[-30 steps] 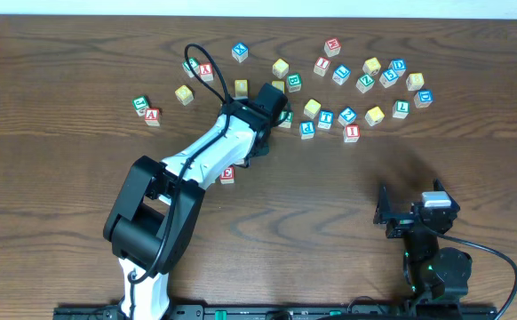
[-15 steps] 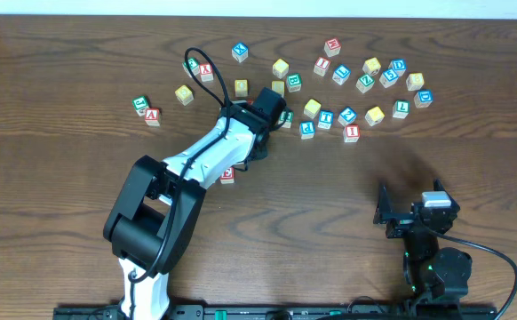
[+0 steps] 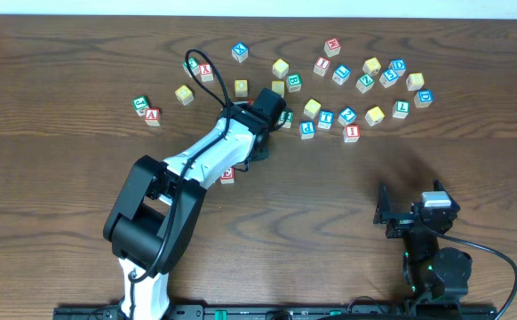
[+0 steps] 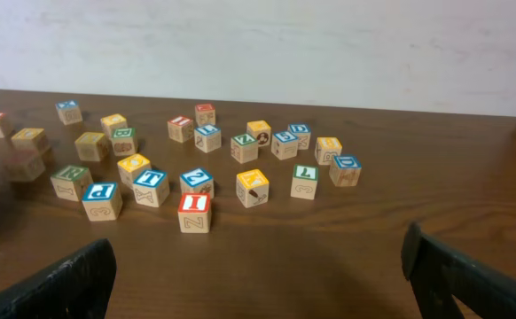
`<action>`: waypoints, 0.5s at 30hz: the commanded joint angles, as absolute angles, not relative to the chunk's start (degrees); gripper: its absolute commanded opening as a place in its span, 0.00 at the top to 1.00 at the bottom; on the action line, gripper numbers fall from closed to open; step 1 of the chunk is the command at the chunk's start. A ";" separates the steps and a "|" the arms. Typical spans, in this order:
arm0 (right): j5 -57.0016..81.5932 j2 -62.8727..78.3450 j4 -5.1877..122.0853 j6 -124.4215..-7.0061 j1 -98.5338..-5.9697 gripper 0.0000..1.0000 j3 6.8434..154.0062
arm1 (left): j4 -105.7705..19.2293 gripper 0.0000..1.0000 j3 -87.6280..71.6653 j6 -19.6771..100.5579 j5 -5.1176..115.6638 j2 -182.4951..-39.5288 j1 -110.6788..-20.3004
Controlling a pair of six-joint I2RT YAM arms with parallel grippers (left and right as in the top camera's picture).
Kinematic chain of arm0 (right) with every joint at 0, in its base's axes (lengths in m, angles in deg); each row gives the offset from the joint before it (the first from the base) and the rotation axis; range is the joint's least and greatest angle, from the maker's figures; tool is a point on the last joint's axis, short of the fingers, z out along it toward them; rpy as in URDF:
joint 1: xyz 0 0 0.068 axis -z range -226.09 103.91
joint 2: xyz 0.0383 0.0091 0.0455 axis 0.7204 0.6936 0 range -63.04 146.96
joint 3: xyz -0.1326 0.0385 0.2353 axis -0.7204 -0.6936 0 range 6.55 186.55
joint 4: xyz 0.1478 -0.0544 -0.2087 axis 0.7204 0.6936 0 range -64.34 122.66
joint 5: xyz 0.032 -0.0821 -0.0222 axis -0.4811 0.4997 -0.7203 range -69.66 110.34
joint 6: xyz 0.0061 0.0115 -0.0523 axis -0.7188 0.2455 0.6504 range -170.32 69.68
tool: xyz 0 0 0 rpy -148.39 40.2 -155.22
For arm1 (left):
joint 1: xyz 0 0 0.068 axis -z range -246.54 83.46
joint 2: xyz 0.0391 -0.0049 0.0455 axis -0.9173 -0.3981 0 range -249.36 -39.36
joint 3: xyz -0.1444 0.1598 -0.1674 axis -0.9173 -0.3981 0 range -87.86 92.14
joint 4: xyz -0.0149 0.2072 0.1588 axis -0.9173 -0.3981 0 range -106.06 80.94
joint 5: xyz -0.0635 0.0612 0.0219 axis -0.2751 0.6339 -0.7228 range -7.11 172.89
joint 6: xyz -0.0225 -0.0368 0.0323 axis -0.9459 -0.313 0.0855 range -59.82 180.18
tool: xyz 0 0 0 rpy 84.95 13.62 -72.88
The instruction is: Spell out NEURIPS
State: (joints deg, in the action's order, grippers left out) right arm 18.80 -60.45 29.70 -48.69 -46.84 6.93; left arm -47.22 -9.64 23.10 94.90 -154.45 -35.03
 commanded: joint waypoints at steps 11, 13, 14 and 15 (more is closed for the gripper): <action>18.67 -60.62 29.96 -49.65 -46.49 0.01 6.89 | -47.33 0.46 -11.52 24.34 92.32 -155.15 -37.41; 18.67 -60.62 29.96 -49.65 -46.49 0.01 6.89 | -47.33 0.46 -11.52 24.34 92.30 -155.15 -37.48; 18.67 -60.62 29.96 -49.65 -46.49 0.01 6.87 | -47.30 0.46 -11.52 24.36 92.26 -155.15 -37.48; 18.67 -60.62 29.96 -49.65 -46.49 0.01 6.89 | -47.30 0.46 -11.52 24.36 92.26 -155.15 -37.48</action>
